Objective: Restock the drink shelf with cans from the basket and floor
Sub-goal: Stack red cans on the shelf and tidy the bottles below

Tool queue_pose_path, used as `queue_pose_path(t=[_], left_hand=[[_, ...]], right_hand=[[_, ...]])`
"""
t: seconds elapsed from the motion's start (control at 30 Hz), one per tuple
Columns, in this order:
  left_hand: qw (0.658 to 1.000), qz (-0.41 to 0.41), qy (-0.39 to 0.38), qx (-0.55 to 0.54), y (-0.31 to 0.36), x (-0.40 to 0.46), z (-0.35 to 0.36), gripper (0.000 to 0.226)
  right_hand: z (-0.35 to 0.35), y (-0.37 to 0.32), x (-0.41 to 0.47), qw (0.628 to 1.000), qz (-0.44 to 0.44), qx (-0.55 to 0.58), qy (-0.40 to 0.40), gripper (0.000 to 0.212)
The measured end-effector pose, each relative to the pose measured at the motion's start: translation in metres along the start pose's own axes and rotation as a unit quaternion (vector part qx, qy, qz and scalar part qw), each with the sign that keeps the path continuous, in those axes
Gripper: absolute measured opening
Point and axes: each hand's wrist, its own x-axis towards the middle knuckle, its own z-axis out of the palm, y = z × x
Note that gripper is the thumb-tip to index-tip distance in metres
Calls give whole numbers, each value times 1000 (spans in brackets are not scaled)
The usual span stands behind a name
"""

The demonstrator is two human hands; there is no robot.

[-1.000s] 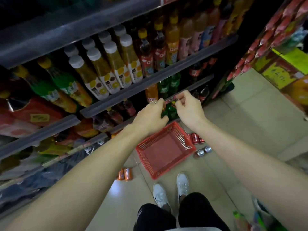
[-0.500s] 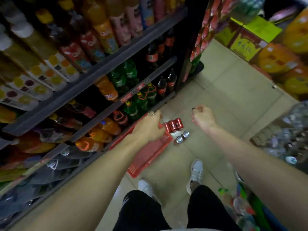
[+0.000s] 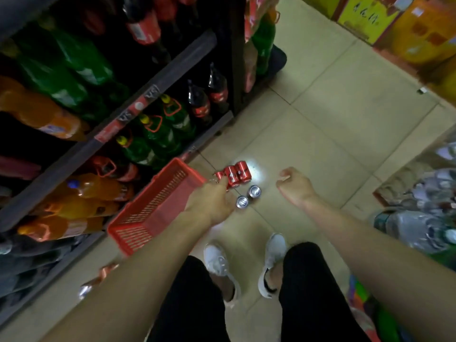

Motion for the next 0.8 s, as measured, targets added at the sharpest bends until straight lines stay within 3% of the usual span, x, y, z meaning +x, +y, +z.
queue_pose_path(t=[0.2, 0.33, 0.43, 0.53, 0.7, 0.8], left_hand=[[994, 35, 4, 102, -33, 127, 127, 56], [962, 95, 15, 254, -54, 217, 219, 56], [947, 67, -18, 314, -59, 272, 280, 71], [950, 33, -52, 308, -62, 305, 323, 83], [969, 33, -41, 243, -73, 322, 357, 53], [981, 40, -22, 189, -81, 319, 363, 54]], right_hand=[[84, 76, 146, 984, -46, -144, -91, 80], [149, 128, 244, 943, -96, -293, -124, 97], [193, 167, 300, 920, -125, -346, -133, 96], [221, 201, 335, 910, -194, -345, -120, 83], [223, 226, 352, 916, -273, -275, -105, 64], [227, 234, 350, 934, -285, -195, -90, 62]])
